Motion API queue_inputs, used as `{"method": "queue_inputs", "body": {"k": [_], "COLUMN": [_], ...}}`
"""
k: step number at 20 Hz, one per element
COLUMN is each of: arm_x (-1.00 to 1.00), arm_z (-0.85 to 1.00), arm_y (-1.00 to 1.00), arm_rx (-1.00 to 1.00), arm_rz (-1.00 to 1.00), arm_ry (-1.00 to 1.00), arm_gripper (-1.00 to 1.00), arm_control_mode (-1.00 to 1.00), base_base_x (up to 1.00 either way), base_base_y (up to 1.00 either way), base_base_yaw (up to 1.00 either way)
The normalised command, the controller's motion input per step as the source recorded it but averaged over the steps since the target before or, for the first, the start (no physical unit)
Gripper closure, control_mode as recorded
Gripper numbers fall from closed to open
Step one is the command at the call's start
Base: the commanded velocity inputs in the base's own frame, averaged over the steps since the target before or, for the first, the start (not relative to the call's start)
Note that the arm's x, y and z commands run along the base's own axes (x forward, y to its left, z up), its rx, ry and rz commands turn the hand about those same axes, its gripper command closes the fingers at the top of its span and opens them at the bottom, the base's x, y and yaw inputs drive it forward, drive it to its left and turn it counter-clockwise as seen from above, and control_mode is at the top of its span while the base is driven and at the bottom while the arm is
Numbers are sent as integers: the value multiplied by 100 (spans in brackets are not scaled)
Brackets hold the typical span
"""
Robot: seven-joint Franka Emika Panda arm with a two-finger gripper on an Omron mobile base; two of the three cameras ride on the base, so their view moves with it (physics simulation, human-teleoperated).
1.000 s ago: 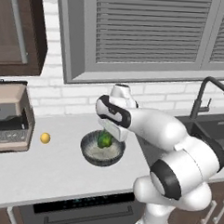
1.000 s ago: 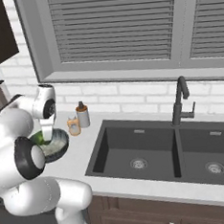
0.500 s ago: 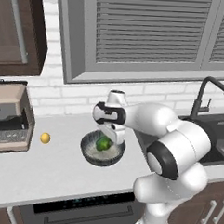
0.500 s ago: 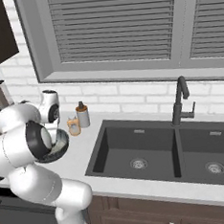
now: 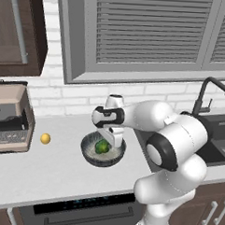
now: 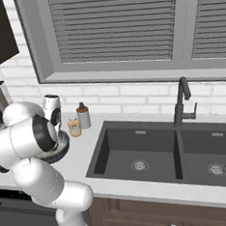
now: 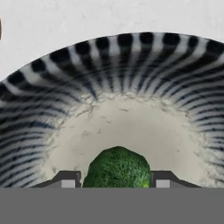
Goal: Pick the broccoli from the sink and place it in the bowl. Then pick the bowl and place it in the microwave. Then close the microwave door and press the start button.
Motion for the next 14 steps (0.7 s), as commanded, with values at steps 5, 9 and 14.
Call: {"method": "queue_inputs", "body": {"k": [5, 9, 14], "arm_x": [1, 0, 0], "arm_z": [-19, 0, 2], "arm_y": [0, 3, 0], "arm_rx": [0, 0, 0], "arm_rz": [-4, -7, -3], "arm_ry": [0, 0, 0], "arm_gripper": [100, -100, -100], "arm_control_mode": [-100, -100, -100], "base_base_x": [0, 0, 0], "base_base_y": [0, 0, 0], "base_base_yaw": [0, 0, 0]}}
